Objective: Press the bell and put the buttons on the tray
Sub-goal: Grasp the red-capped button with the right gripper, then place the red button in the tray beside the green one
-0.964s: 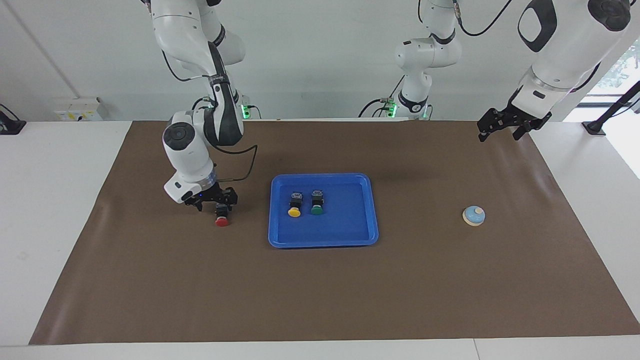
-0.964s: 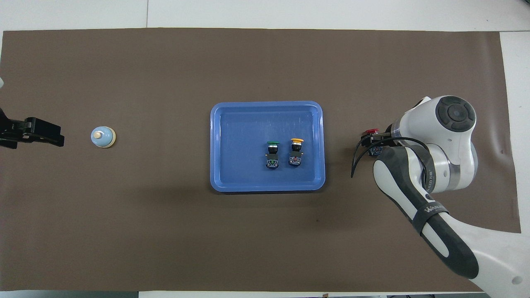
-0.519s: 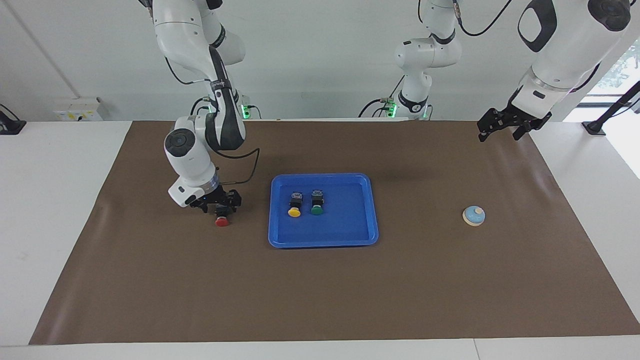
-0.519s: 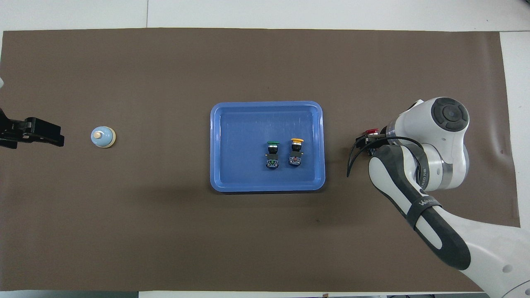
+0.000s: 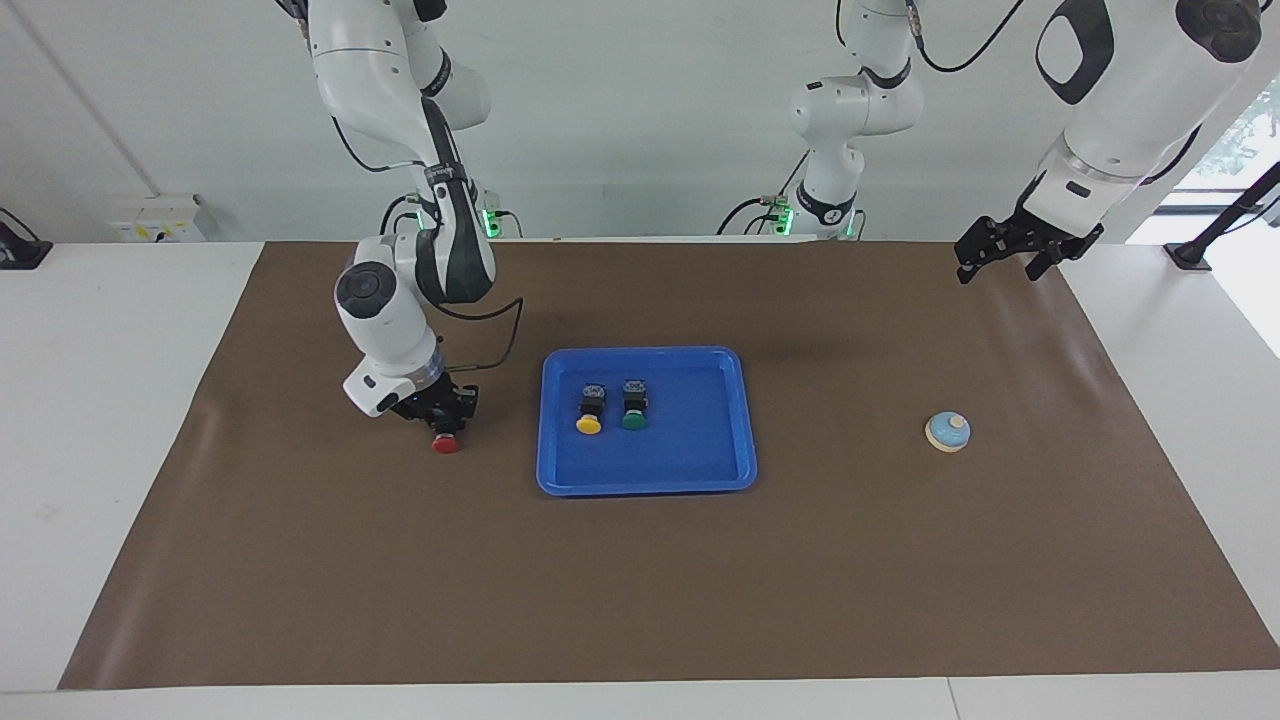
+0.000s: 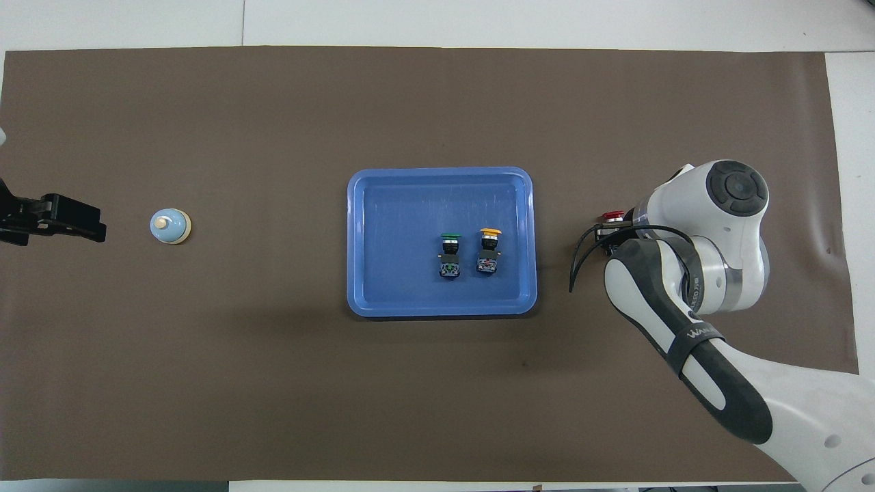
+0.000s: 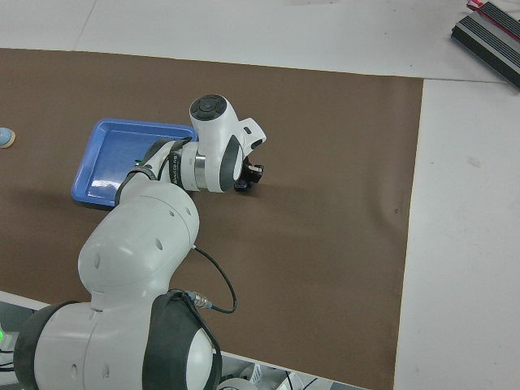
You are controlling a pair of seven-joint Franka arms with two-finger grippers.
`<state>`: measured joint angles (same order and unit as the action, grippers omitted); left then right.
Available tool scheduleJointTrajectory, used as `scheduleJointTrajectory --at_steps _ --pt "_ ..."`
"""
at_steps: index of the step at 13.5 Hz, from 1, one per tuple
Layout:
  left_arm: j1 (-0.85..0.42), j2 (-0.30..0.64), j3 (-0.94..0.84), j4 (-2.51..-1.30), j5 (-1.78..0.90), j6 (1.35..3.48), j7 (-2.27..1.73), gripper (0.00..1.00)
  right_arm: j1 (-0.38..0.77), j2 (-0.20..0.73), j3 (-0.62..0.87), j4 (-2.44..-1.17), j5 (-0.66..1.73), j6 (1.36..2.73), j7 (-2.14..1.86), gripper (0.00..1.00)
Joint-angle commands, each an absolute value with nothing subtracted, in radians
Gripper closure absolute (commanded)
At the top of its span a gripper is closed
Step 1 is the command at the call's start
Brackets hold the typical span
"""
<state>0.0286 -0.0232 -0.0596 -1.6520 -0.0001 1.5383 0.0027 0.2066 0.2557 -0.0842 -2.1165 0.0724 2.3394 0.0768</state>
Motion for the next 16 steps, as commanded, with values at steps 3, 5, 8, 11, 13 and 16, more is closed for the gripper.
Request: scheduleJointTrajectory --at_steps 3,5,8,11,13,16 --pt "0.021 -0.029 -0.051 -1.646 -0.008 1.534 0.0 0.0 0.234 0.255 -0.074 -1.953 0.092 2.165 0.057 1.0" --pt "0.02 -0.029 -0.051 -1.646 -0.008 1.534 0.0 0.0 0.314 0.258 -0.074 -1.895 0.097 2.114 0.134 1.0" --pt "0.02 -0.029 -0.051 -1.646 -0.008 1.535 0.0 0.0 0.47 0.317 -0.077 -1.742 0.084 2.016 0.36 1.0" --pt "0.02 -0.029 -0.051 -1.646 -0.008 1.534 0.0 0.0 0.592 0.487 -0.077 -1.446 0.087 1.852 0.559 1.0" --pt "0.02 -0.029 -0.051 -1.646 -0.008 1.534 0.0 0.0 0.633 0.566 -0.075 -1.361 0.095 1.853 0.642 1.0" --pt "0.02 -0.029 -0.051 -1.646 -0.008 1.534 0.0 0.0 0.669 0.595 -0.075 -1.368 0.138 1.933 0.675 1.0"
